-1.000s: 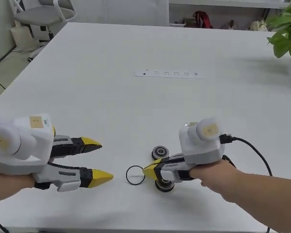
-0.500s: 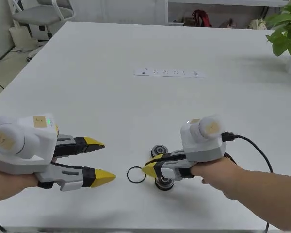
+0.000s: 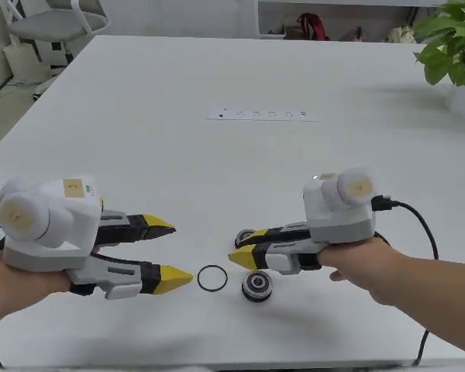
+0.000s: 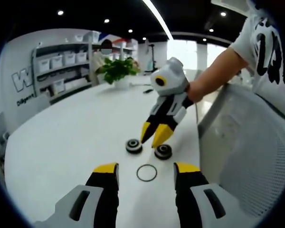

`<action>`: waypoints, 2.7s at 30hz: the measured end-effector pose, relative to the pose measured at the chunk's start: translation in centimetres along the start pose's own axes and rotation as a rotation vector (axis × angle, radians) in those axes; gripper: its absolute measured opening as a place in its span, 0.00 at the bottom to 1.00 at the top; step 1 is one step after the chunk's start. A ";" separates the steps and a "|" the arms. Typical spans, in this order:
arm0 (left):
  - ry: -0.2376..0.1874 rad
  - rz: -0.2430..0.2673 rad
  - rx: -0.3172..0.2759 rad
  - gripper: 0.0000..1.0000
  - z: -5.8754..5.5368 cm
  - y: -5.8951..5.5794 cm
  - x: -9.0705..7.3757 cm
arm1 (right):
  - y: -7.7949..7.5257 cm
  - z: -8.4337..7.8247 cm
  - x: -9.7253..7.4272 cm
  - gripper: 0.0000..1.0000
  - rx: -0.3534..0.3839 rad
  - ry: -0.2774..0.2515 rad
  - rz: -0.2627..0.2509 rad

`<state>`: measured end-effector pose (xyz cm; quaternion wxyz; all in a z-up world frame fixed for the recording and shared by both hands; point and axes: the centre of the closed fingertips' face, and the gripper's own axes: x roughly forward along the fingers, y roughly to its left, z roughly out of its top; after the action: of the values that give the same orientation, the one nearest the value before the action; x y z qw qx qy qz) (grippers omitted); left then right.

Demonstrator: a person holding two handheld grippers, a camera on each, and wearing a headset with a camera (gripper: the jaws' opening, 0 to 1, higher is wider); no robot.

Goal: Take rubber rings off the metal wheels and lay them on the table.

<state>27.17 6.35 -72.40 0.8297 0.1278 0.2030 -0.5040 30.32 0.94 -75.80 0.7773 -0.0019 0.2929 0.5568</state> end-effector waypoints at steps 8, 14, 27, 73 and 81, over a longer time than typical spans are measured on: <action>0.002 -0.028 0.018 0.47 0.8 -0.4 1.2 | -0.1 -0.5 -2.1 0.19 -0.015 -0.004 -0.003; 0.004 -0.050 0.023 0.46 1.2 -0.8 2.1 | -0.4 -1.2 -3.3 0.19 -0.021 -0.002 -0.014; 0.027 -0.089 0.042 0.45 1.1 -1.5 4.2 | -1.1 -2.9 -4.5 0.18 -0.041 0.025 -0.033; 0.135 -0.204 0.032 0.34 -1.5 -4.3 10.2 | -0.7 -6.9 -2.4 0.19 -0.161 0.134 0.012; 0.132 -0.209 0.026 0.29 -1.4 -4.5 10.8 | -0.7 -7.0 -2.3 0.19 -0.155 0.132 0.016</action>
<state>27.27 -3.58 -78.73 0.7557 0.1497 0.2628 -0.5808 27.22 -3.60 -80.79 0.7494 -0.0964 0.2998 0.5824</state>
